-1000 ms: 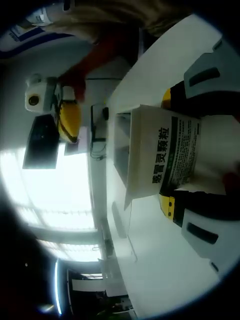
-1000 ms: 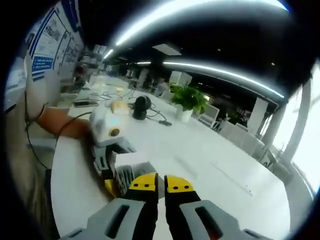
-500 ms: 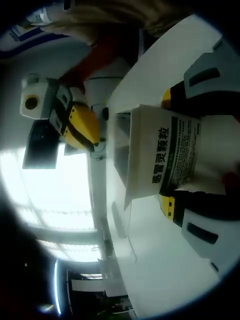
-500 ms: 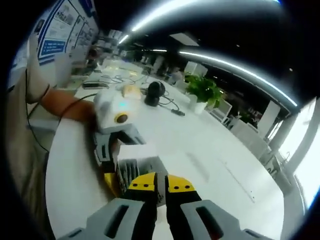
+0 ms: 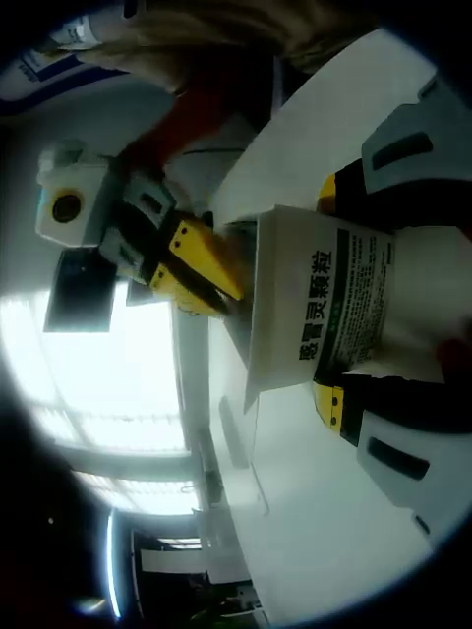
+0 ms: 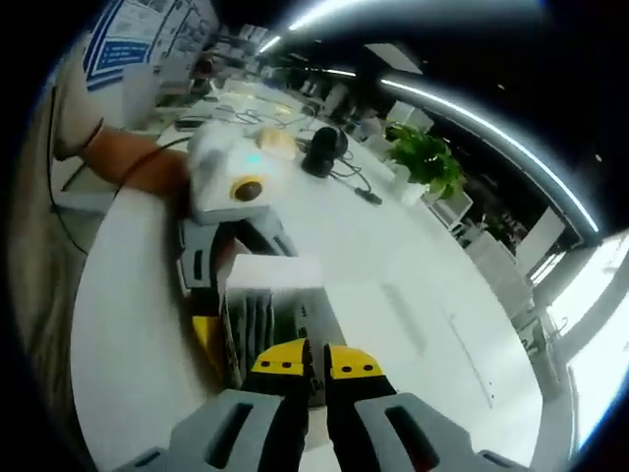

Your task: Take out ganmaoling bag from box put it on table

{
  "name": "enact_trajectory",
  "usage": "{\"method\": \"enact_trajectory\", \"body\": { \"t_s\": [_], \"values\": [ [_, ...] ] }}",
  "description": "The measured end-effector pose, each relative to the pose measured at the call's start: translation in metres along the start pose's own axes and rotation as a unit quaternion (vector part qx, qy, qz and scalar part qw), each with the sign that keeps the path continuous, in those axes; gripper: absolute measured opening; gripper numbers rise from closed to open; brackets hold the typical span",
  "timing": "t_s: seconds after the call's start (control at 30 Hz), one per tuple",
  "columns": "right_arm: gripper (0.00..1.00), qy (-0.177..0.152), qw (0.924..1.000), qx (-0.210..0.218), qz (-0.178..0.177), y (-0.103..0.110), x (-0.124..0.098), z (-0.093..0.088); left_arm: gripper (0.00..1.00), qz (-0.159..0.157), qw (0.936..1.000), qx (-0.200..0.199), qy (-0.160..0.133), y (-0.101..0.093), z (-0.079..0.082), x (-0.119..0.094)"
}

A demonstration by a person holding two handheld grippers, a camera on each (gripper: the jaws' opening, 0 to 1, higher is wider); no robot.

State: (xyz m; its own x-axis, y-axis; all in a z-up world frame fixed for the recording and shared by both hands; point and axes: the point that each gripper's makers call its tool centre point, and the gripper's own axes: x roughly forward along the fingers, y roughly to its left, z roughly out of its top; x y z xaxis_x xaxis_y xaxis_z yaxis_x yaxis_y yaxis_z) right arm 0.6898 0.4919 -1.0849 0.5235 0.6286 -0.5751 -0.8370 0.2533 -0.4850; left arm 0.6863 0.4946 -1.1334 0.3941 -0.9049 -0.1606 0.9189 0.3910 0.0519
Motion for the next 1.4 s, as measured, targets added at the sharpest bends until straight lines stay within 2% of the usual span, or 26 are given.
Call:
{"method": "enact_trajectory", "body": {
  "t_s": [0.2, 0.4, 0.63, 1.13, 1.4],
  "values": [
    [0.02, 0.012, 0.9998, -0.009, 0.010, 0.002, 0.000, -0.001, 0.50, 0.000, 1.0000, 0.000, 0.000, 0.000, 0.000, 0.000],
    [0.00, 0.033, 0.9982, -0.020, 0.047, 0.012, -0.002, -0.002, 0.50, 0.000, 1.0000, 0.000, 0.001, 0.000, 0.000, 0.000],
    [0.00, 0.063, 0.9960, -0.039, 0.051, 0.010, 0.007, -0.008, 0.50, 0.000, 1.0000, 0.000, 0.001, 0.000, 0.000, 0.000],
    [0.00, 0.071, 0.9928, -0.014, 0.095, 0.018, 0.026, -0.017, 0.50, 0.000, 1.0000, 0.000, 0.002, 0.000, 0.000, 0.000],
    [0.00, 0.062, 0.9923, 0.017, 0.106, 0.017, 0.020, -0.016, 0.50, 0.000, 1.0000, 0.000, 0.002, 0.001, -0.001, 0.000]
  ]
}}
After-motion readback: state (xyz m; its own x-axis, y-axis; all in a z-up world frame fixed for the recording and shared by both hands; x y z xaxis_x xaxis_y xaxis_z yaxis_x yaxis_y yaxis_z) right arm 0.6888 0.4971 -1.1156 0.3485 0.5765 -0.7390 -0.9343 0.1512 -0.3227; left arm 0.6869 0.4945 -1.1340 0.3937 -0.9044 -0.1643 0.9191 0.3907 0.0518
